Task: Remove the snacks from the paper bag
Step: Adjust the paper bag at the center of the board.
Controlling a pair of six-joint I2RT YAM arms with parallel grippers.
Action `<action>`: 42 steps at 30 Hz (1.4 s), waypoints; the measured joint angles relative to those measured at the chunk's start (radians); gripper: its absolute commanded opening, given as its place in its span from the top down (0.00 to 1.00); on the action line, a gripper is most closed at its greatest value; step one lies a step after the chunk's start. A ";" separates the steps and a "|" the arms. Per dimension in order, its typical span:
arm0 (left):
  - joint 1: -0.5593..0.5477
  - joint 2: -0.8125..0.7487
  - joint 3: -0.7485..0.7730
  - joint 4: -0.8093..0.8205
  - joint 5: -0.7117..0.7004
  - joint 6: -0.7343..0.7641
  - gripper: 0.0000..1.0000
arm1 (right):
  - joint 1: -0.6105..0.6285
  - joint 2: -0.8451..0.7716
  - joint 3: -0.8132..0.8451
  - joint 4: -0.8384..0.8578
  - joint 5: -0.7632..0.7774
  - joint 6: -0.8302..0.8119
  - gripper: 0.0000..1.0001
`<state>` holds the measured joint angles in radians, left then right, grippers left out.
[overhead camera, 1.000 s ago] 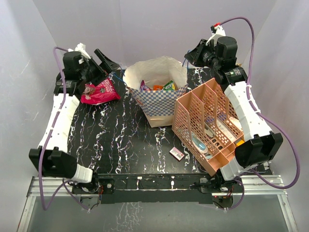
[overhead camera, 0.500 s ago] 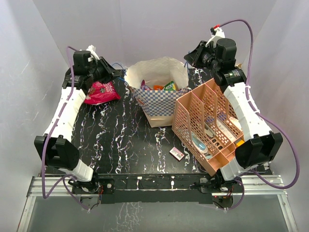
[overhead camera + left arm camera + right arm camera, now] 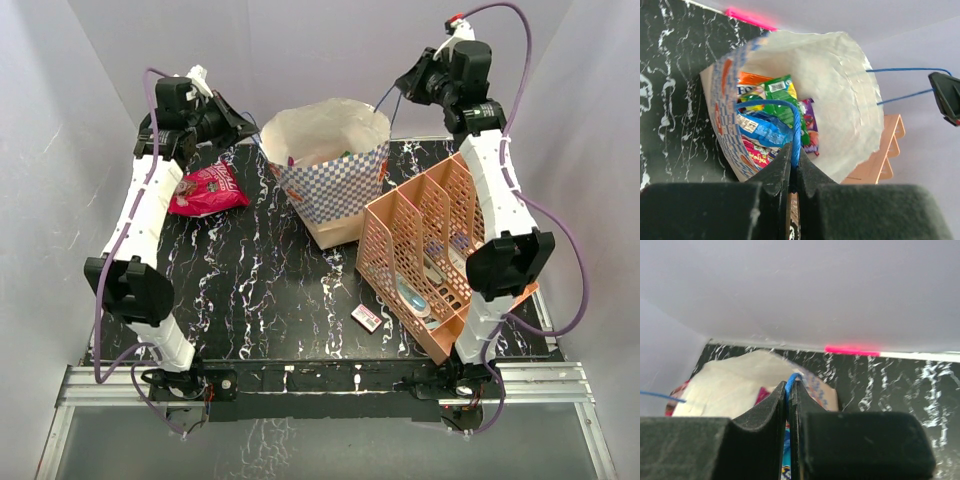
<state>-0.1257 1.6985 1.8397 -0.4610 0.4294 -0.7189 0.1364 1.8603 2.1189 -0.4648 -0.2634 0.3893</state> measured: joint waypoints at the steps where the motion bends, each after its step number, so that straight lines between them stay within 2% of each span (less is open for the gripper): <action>1: -0.001 0.018 0.035 -0.010 0.008 0.000 1.00 | -0.019 0.029 0.038 -0.007 0.000 -0.003 0.92; 6: -0.002 0.080 0.133 -0.007 0.044 -0.006 1.00 | -0.112 0.161 0.231 -0.050 -0.033 0.003 0.92; 10: -0.004 0.080 0.129 -0.011 0.053 -0.005 1.00 | -0.156 0.187 0.266 -0.011 -0.075 0.013 0.92; 12: -0.005 0.066 0.092 0.006 0.051 -0.003 1.00 | -0.163 0.187 0.267 0.033 -0.109 0.032 0.92; 15: -0.005 -0.020 -0.072 0.050 0.047 -0.010 1.00 | -0.152 0.187 0.267 0.085 -0.163 0.061 0.92; 21: -0.005 -0.256 -0.444 0.087 0.029 -0.024 1.00 | -0.038 0.203 0.267 0.118 -0.267 0.076 0.92; 27: -0.003 -0.477 -0.658 0.106 0.045 -0.049 1.00 | 0.122 0.190 0.168 0.175 -0.343 0.077 0.92; 33: -0.039 -0.568 -0.725 0.087 0.048 -0.057 1.00 | 0.241 0.135 0.013 0.210 -0.374 0.108 0.92; 42: -0.054 -0.645 -0.806 0.008 -0.023 -0.040 1.00 | 0.347 0.081 -0.089 0.267 -0.356 0.149 0.92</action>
<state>-0.1799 1.0531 1.0340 -0.4534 0.4065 -0.7586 0.4835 1.9415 2.0304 -0.1982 -0.6193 0.5385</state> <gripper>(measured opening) 0.017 0.083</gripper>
